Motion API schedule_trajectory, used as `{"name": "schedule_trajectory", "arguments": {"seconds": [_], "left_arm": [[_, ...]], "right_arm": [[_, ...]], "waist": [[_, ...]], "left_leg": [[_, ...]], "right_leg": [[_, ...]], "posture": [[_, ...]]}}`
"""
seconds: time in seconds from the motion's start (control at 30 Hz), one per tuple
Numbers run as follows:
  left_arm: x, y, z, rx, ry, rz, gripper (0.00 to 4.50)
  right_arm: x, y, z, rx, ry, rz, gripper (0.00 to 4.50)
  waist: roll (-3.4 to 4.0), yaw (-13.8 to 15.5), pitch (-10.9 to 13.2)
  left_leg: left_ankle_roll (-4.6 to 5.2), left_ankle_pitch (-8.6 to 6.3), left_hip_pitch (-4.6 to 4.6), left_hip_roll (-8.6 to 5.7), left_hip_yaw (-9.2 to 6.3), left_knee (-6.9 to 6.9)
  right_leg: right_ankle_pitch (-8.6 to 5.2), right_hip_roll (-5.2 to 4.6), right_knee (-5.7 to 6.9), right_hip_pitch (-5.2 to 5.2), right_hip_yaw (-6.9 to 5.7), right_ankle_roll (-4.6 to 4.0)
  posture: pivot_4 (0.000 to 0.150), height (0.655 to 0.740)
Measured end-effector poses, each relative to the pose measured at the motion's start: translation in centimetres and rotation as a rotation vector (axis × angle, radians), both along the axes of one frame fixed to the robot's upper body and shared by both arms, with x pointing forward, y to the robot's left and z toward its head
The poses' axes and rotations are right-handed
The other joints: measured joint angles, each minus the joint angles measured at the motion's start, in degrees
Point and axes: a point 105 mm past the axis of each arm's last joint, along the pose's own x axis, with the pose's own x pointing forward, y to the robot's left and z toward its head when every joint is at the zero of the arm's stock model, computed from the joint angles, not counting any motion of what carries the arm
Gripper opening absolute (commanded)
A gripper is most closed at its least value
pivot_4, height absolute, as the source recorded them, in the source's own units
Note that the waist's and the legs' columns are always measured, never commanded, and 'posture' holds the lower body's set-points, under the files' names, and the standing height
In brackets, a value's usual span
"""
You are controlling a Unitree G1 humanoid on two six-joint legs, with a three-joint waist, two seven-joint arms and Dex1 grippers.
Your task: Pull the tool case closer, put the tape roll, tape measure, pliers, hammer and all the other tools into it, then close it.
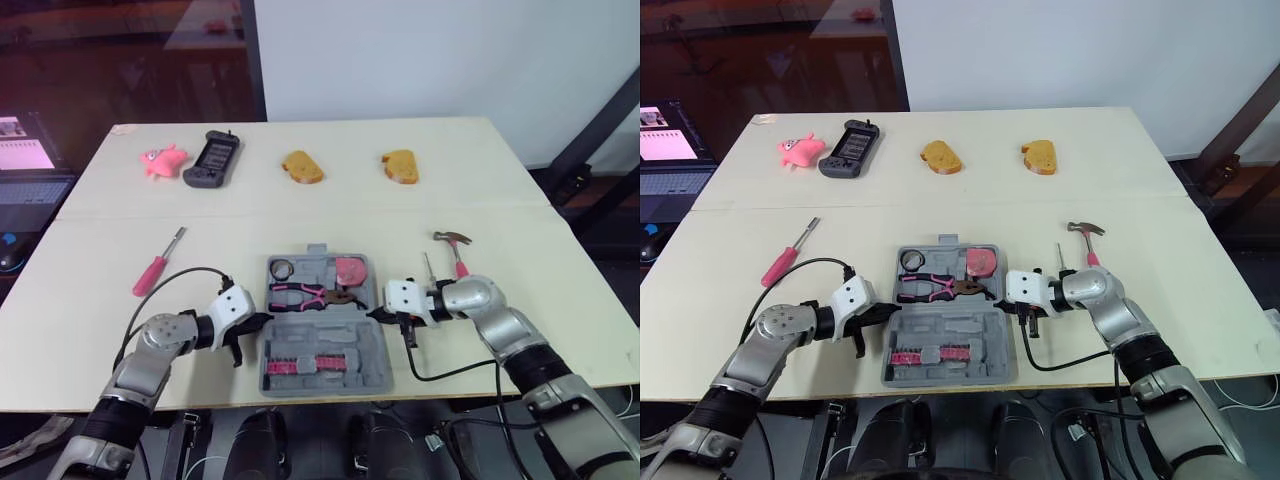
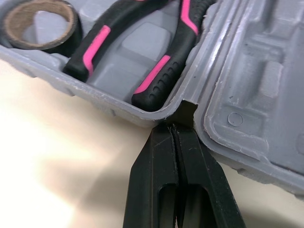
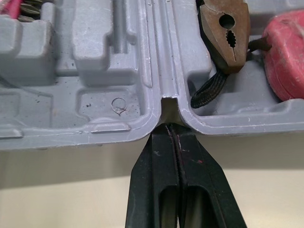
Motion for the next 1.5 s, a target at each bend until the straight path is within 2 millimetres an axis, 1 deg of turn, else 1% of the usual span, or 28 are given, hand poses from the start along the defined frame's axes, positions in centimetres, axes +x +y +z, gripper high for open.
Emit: {"name": "schedule_trajectory", "arguments": {"seconds": [0.1,0.2,0.4,0.8,1.2,1.5], "left_arm": [[0.7,0.4,0.2,0.014,-0.015,0.022,0.03],[1.0,0.6,0.3,0.020,-0.026,0.031,0.03],[0.9,0.6,0.2,0.020,-0.026,0.032,0.03],[-0.5,0.4,-0.1,0.004,-0.010,0.031,0.03],[-0.3,0.5,-0.1,0.006,-0.010,0.038,0.03],[0.3,0.4,0.0,0.000,-0.012,0.043,0.03]], "right_arm": [[0.7,0.4,0.1,0.010,-0.004,-0.001,0.00],[1.1,0.6,0.2,0.017,-0.009,-0.004,0.00],[1.0,0.5,0.0,0.023,-0.008,-0.010,0.00],[0.4,0.4,-0.4,0.040,0.001,-0.036,0.00],[0.8,0.4,-0.3,0.041,-0.015,-0.053,0.00],[1.2,0.6,-0.2,0.043,-0.016,-0.062,0.00]], "waist": [[0.00,-0.15,0.00],[0.01,-0.15,0.00],[0.01,-0.13,-0.01],[0.03,-0.09,-0.03],[0.02,-0.12,-0.04],[0.01,-0.04,-0.04]], "left_leg": [[-0.01,0.00,0.00,0.01,0.02,-0.01],[-0.01,0.00,0.00,0.01,0.03,-0.03],[-0.01,0.00,0.00,0.01,0.03,-0.03],[0.00,-0.01,0.02,0.01,0.02,-0.05],[-0.01,0.00,0.11,0.01,0.02,-0.05],[-0.02,0.01,0.13,0.01,0.02,-0.04]], "right_leg": [[0.00,0.01,0.01,-0.02,0.00,0.00],[0.00,0.02,0.02,-0.02,0.00,-0.01],[0.00,0.01,0.02,-0.02,0.00,-0.01],[0.00,0.01,0.01,-0.01,0.00,-0.01],[0.01,0.01,0.02,0.07,0.00,-0.01],[0.02,0.01,0.02,0.11,0.00,-0.02]], "posture": [[0.150,0.7188],[0.150,0.7188],[0.150,0.7188],[0.150,0.7188],[0.150,0.7188],[0.150,0.7188]]}}
